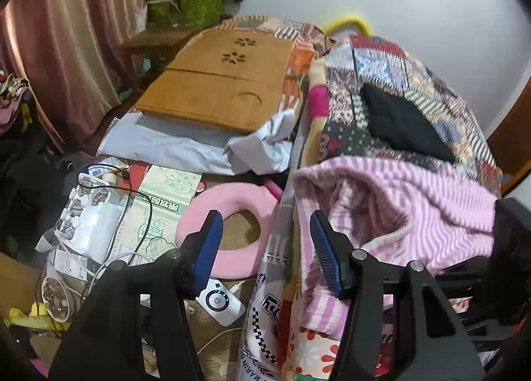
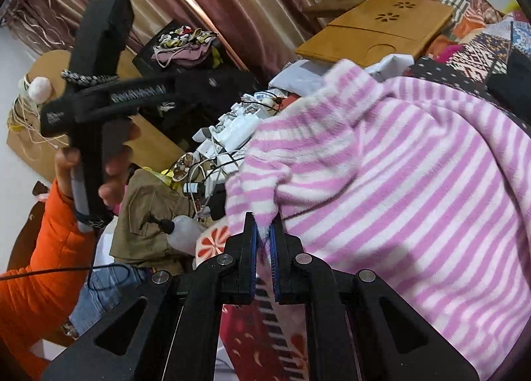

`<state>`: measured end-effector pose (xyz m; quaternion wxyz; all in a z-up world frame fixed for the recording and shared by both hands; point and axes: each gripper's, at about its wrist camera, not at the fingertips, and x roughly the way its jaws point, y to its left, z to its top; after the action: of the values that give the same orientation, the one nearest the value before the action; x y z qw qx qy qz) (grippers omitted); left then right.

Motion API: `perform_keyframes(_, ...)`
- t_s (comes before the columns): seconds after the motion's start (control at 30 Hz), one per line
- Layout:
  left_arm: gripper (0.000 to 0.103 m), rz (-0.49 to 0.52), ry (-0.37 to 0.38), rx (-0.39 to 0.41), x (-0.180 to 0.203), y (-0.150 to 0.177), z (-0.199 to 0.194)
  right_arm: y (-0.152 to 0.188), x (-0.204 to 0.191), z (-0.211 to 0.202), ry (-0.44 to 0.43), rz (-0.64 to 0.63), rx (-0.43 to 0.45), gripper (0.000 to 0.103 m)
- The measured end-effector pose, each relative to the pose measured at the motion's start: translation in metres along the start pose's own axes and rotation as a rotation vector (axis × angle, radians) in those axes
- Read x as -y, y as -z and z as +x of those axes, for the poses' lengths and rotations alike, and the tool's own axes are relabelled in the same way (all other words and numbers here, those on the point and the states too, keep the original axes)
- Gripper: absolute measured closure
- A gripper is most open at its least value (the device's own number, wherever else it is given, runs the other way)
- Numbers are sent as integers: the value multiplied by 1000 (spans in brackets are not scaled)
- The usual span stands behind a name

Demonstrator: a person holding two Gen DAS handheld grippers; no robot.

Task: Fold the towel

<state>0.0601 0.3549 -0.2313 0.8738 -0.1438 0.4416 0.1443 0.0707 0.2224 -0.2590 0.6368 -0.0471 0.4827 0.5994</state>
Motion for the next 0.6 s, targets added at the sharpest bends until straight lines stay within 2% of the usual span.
perform_keyframes(0.13, 48, -8, 32, 19, 12, -3, -8, -3, -3, 9, -33, 30, 0, 96)
perform_keyframes(0.3, 47, -7, 77, 17, 36, -5, -4, 3, -2, 14, 18, 23, -31, 95)
perform_keyframes(0.37, 47, 4, 85, 20, 49, -5, -6, 2, -3, 0, 65, 13, -25, 90)
perform_keyframes(0.43, 47, 21, 92, 32, 61, -5, -9, 0, -1, -19, 102, -7, -4, 77)
perform_keyframes(0.6, 46, 53, 170, 44, 97, 0, -13, 18, 13, -98, 212, -10, 81, 73)
